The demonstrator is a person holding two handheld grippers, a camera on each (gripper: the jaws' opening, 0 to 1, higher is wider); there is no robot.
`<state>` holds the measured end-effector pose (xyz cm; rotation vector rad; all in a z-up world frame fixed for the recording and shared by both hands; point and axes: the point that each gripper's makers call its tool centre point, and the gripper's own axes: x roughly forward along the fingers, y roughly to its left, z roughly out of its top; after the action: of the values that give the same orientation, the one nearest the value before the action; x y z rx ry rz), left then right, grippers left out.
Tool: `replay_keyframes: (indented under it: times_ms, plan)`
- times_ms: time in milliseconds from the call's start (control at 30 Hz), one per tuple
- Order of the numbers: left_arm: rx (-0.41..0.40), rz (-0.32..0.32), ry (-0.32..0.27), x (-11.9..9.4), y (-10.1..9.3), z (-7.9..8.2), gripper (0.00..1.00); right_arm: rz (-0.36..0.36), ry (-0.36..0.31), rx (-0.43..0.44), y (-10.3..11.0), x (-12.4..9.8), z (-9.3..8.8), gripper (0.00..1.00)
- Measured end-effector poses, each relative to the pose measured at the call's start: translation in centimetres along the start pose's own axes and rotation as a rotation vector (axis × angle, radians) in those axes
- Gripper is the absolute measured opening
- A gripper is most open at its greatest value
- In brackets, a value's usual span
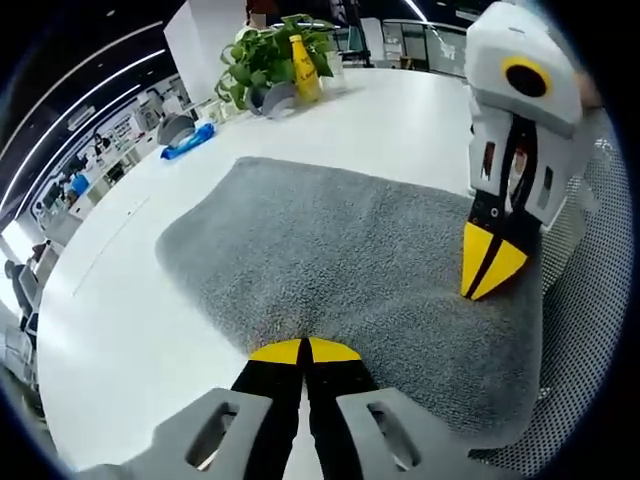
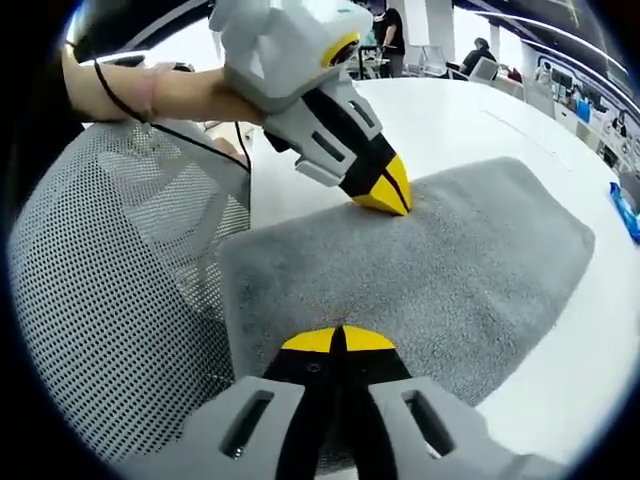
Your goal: Fold the towel on the table until its edges align and the towel forms a compact rectangular stack.
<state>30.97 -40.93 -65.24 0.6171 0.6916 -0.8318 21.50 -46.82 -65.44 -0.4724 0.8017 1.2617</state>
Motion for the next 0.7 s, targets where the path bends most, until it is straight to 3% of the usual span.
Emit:
replay_keyframes:
  times_ms: [200,400,500,700]
  plan:
    - [-0.006,0.014,-0.008,0.1,0.5,0.0,0.01,-0.018,0.028,-0.142,0.0,0.1,0.4,0.0]
    - [-0.044,0.013,-0.027,0.0,1.0,-0.1,0.01,0.012,0.031,-0.157,0.2,-0.5,0.0,0.06]
    - [-0.039,0.018,-0.026,0.1,1.1,-0.1,0.01,0.014,0.042,-0.21,0.3,-1.2,-0.4,0.1]
    - [-0.058,0.027,-0.034,0.1,1.6,-0.2,0.01,-0.036,0.08,-0.423,0.2,-2.2,-1.4,0.16]
